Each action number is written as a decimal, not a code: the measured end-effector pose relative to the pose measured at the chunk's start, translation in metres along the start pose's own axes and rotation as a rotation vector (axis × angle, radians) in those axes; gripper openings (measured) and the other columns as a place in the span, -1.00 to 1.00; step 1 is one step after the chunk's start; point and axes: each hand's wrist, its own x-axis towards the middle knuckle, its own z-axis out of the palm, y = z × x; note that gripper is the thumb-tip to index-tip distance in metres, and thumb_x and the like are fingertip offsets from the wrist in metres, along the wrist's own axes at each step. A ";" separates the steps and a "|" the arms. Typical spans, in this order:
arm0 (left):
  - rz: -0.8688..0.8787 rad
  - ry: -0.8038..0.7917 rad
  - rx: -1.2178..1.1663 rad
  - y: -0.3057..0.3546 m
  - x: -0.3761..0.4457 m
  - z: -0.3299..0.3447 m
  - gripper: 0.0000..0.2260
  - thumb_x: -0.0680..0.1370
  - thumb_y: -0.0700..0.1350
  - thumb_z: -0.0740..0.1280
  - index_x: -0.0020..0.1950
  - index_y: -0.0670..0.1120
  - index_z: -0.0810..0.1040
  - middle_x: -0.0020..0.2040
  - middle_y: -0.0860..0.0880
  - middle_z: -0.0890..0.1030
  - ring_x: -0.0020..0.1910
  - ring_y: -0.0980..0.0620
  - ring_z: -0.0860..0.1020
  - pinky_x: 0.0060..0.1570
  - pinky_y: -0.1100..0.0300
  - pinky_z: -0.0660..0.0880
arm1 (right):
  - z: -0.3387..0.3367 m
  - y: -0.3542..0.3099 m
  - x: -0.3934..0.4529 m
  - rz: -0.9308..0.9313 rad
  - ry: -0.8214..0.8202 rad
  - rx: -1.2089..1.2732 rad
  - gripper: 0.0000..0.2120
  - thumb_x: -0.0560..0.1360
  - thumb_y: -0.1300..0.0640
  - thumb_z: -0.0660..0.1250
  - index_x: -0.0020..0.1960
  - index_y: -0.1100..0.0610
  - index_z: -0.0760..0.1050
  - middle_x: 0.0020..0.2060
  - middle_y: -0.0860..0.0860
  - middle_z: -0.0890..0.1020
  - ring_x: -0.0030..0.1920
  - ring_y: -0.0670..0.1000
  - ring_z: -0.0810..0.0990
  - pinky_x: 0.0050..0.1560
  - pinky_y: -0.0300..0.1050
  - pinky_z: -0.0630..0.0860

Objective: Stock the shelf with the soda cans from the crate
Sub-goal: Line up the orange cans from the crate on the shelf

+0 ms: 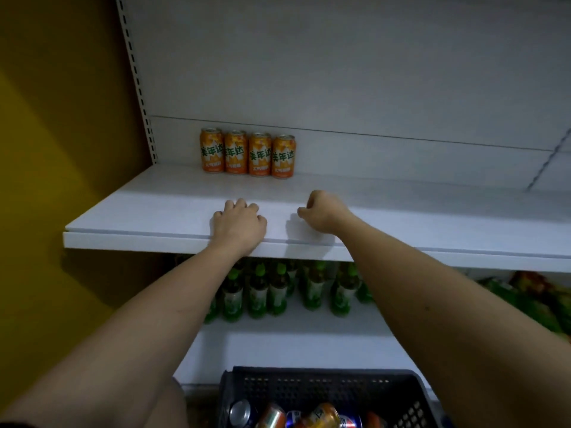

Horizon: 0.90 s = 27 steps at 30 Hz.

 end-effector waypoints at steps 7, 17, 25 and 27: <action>0.056 0.108 -0.137 0.022 -0.076 -0.011 -0.74 0.61 -0.02 0.16 0.23 0.00 0.54 0.23 -0.07 0.50 0.25 -0.11 0.38 0.17 -0.05 0.33 | 0.005 0.026 -0.100 0.012 -0.025 0.048 -0.71 0.61 -0.01 0.24 0.22 0.16 0.43 0.07 0.10 0.54 0.02 0.12 0.53 0.04 0.03 0.53; -0.030 -0.308 -0.459 0.052 -0.192 0.090 -0.87 0.59 0.03 0.25 0.06 0.04 0.52 0.04 0.01 0.60 -0.04 -0.04 0.55 0.03 0.00 0.56 | 0.085 0.087 -0.210 0.176 -0.251 0.114 -0.71 0.59 0.01 0.29 0.15 0.22 0.50 -0.05 0.12 0.58 -0.07 0.12 0.55 -0.12 -0.03 0.45; -0.198 -0.546 -0.463 0.042 -0.253 0.175 -0.82 0.58 0.00 0.27 0.10 -0.02 0.58 0.12 -0.04 0.61 0.07 -0.05 0.53 0.12 0.09 0.48 | 0.183 0.140 -0.260 0.276 -0.463 0.211 -0.69 0.57 0.06 0.31 0.22 0.23 0.52 0.11 0.16 0.61 0.05 0.11 0.56 0.02 -0.07 0.47; -0.242 -0.615 -0.442 0.037 -0.269 0.196 -0.82 0.58 -0.02 0.26 0.09 -0.04 0.60 0.10 -0.04 0.62 0.04 -0.04 0.53 0.08 0.11 0.47 | 0.209 0.149 -0.270 0.300 -0.536 0.248 -0.74 0.59 0.07 0.29 0.16 0.24 0.53 0.01 0.13 0.61 -0.01 0.08 0.55 -0.05 -0.09 0.44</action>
